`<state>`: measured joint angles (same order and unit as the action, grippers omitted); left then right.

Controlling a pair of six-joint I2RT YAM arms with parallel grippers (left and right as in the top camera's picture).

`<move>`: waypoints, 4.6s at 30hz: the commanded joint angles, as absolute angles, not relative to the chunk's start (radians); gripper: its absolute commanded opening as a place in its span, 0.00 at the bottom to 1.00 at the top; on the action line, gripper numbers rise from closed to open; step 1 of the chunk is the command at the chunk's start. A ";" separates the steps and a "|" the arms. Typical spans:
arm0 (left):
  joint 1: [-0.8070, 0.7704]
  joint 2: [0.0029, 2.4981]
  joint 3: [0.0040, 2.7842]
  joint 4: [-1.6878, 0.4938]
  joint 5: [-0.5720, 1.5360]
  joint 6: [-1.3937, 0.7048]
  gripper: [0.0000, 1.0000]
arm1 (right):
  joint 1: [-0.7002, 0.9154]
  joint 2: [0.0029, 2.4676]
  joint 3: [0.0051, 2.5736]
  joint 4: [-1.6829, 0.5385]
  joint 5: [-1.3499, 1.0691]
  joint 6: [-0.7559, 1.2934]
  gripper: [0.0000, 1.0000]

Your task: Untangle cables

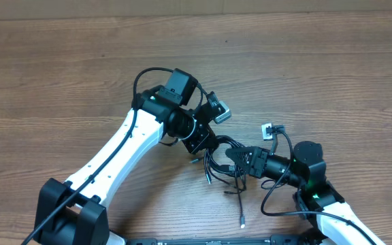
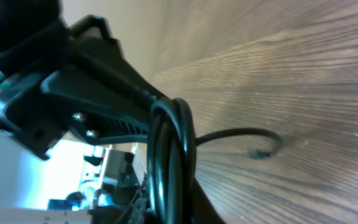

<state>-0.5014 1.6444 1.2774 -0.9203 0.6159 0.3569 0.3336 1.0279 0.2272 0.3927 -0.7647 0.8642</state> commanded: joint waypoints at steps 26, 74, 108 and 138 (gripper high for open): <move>-0.503 1.666 1.277 -0.865 -0.262 -0.906 0.04 | 0.364 1.056 0.236 0.112 -0.714 0.864 0.15; -0.400 1.713 1.057 -0.694 -0.191 -1.253 0.45 | 0.364 1.056 0.235 -0.118 -0.412 0.865 0.99; -0.399 1.497 1.087 -0.699 0.181 -1.236 0.04 | 0.367 1.056 0.235 0.138 -0.981 0.919 0.89; -0.497 1.464 1.085 -0.840 0.388 -1.411 0.04 | 0.669 1.056 0.235 0.294 -0.150 1.578 0.47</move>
